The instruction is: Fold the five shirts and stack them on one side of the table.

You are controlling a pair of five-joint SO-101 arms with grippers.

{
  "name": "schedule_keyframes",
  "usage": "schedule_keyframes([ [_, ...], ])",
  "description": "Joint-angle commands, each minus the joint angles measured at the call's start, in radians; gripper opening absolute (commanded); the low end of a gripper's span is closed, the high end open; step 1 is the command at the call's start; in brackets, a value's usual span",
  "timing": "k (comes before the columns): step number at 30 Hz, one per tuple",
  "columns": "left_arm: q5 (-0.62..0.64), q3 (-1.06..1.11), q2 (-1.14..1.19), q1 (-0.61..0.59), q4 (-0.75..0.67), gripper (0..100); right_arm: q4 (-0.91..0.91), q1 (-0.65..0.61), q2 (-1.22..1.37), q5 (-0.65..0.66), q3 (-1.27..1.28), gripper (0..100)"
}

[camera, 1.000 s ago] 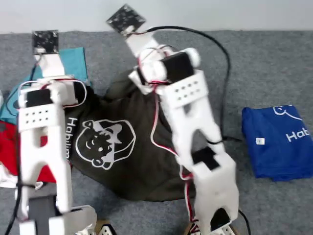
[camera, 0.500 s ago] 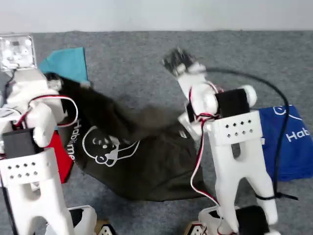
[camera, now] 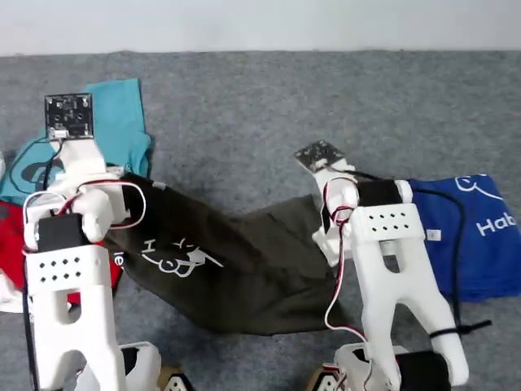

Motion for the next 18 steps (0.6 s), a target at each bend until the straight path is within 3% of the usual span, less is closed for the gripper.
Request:
schedule_keyframes([
  [1,0.003,0.016,-0.025,0.008,-0.017,1,-0.019,-0.010,-0.008,-0.025,-0.002,18.4],
  [11,0.003,0.024,-0.020,0.009,-0.018,1,-0.047,-0.189,-0.001,-0.023,0.028,18.4],
  [18,0.003,0.024,-0.020,0.009,-0.017,1,-0.084,-0.203,-0.001,-0.020,0.110,18.3],
])
